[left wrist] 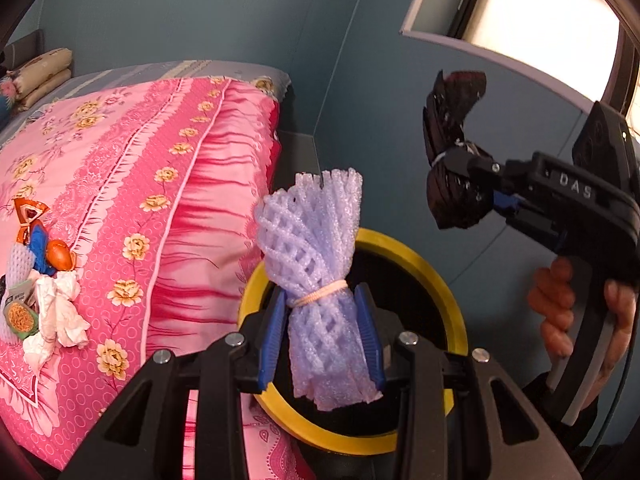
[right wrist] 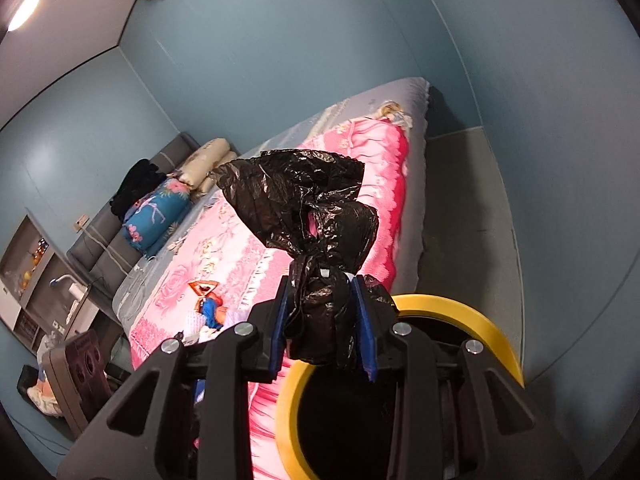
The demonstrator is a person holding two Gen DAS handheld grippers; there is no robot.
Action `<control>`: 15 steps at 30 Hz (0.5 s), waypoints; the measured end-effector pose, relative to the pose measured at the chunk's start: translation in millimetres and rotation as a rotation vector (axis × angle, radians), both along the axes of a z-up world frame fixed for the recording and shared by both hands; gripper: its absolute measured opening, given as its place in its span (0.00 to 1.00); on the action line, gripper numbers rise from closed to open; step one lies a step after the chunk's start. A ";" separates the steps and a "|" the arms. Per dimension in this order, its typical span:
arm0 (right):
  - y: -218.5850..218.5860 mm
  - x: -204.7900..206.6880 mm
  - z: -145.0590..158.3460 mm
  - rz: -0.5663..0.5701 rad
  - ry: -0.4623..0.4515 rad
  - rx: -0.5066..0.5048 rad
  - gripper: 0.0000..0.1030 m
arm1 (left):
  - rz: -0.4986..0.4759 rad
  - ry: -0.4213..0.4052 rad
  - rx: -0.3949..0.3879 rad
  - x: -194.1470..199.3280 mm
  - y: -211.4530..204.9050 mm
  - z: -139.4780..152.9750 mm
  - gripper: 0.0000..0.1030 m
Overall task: Collect trash
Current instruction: 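Carry the foam net and black bag with both tools over the yellow bin, then open both tools to drop the foam net and black bag into the bin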
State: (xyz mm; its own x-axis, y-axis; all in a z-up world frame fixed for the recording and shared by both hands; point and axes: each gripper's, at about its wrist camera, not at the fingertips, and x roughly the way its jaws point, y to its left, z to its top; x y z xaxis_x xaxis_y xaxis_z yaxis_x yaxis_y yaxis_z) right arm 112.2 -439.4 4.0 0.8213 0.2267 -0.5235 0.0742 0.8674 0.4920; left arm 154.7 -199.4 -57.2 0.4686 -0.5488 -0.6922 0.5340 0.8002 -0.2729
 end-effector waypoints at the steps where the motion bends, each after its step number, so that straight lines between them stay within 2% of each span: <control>1: -1.1 0.6 -1.4 -0.001 0.005 -0.005 0.29 | -0.006 0.010 -0.001 0.6 -1.7 -2.2 0.32; 7: 1.7 -4.5 0.5 -0.011 0.024 -0.028 0.29 | -0.055 0.071 -0.011 1.6 -11.5 -19.5 0.32; 15: 10.7 -16.7 -17.0 -0.059 0.139 -0.056 0.29 | -0.104 0.110 -0.024 6.8 -16.7 -29.8 0.32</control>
